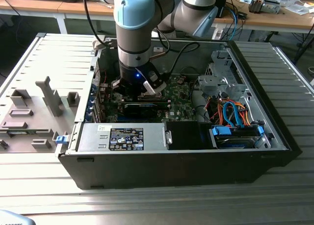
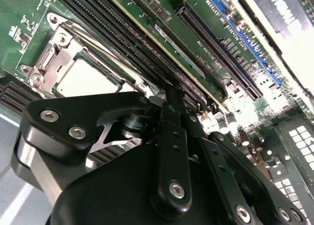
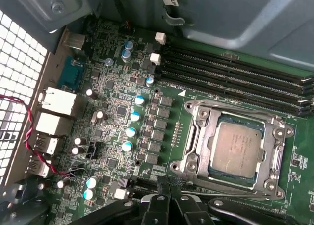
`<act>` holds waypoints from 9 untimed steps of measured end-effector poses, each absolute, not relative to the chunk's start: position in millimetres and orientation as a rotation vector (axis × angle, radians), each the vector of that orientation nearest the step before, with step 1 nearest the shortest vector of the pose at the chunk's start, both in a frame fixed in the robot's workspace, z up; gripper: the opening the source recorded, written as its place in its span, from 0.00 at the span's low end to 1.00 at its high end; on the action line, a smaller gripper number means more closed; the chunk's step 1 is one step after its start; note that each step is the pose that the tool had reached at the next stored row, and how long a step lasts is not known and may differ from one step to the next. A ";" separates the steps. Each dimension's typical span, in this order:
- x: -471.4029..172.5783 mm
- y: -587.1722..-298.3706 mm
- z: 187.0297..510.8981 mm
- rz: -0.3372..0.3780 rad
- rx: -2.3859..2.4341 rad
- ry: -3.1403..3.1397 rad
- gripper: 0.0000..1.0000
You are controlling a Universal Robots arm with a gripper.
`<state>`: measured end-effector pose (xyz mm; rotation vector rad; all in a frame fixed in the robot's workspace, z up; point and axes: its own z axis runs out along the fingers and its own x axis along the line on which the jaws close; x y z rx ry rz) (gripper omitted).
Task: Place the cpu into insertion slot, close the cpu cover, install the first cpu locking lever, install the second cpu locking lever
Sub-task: 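Install the second cpu locking lever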
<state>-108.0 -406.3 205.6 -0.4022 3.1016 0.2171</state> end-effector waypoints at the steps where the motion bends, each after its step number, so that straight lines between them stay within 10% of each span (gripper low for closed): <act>1: -108.0 -407.2 205.6 0.218 -0.403 3.101 0.11; 9: -108.0 -408.8 204.8 0.334 -0.401 3.081 0.11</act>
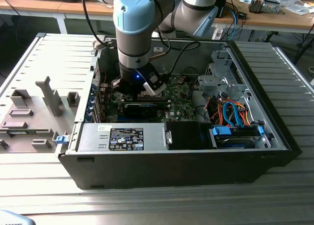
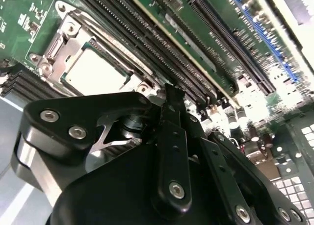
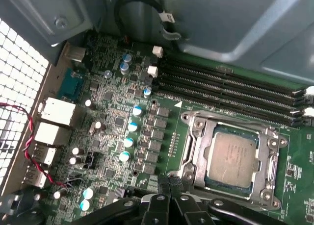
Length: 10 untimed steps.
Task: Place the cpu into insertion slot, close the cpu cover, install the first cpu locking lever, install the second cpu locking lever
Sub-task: 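Install the second cpu locking lever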
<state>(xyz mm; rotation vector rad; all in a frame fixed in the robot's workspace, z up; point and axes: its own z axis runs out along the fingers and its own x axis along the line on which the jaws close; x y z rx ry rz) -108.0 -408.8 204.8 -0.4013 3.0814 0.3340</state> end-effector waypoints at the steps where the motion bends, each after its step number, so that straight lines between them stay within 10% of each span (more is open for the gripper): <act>1: -108.0 -408.8 204.6 0.339 -0.401 3.081 0.11; 10: -108.0 -412.4 202.5 0.385 -0.401 3.071 0.11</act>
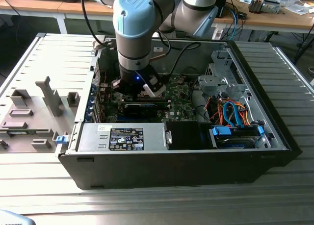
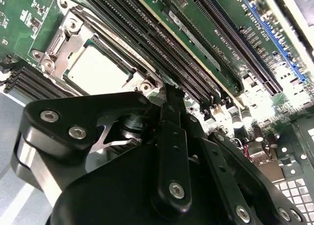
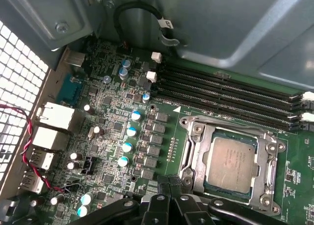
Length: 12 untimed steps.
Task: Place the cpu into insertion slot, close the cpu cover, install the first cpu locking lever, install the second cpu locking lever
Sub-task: 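Install the second cpu locking lever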
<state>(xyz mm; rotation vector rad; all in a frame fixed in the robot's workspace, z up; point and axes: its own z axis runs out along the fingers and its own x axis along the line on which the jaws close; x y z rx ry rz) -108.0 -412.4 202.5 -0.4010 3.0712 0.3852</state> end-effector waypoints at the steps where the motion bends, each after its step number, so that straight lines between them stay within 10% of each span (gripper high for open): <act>1: -108.0 -412.8 202.4 0.389 -0.401 3.070 0.11; 12: -108.0 -414.4 201.1 0.396 -0.406 3.068 0.11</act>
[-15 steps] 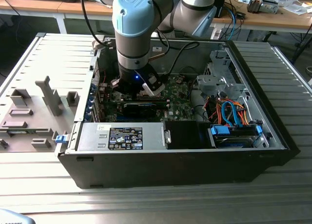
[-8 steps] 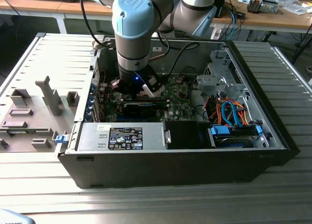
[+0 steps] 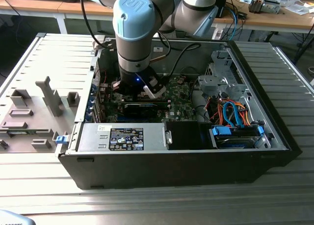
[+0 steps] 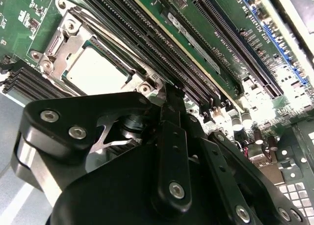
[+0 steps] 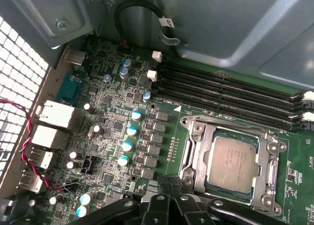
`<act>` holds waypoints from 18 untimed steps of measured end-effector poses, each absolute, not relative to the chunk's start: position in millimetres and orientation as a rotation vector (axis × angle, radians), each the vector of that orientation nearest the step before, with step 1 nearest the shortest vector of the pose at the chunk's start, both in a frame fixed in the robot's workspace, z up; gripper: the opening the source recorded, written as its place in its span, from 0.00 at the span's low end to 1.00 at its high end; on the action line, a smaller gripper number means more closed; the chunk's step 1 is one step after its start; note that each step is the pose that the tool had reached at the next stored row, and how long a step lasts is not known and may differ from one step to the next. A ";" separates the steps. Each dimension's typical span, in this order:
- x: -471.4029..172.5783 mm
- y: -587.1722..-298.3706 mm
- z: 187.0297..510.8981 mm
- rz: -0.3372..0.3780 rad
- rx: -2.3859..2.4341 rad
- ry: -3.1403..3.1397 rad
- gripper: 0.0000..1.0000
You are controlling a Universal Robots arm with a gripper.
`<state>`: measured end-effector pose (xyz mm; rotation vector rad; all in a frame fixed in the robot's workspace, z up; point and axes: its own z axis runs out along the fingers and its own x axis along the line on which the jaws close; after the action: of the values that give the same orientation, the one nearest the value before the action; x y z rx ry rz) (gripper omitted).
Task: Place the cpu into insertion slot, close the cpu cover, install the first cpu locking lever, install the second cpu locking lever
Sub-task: 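Install the second cpu locking lever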
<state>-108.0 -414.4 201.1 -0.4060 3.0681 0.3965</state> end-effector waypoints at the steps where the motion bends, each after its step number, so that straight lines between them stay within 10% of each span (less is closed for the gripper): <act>1: -108.0 -414.4 202.0 0.396 -0.406 3.068 0.11; 18: -108.2 -414.3 204.0 0.412 -0.406 3.064 0.11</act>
<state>-108.2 -414.3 204.0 -0.4061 3.0636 0.4117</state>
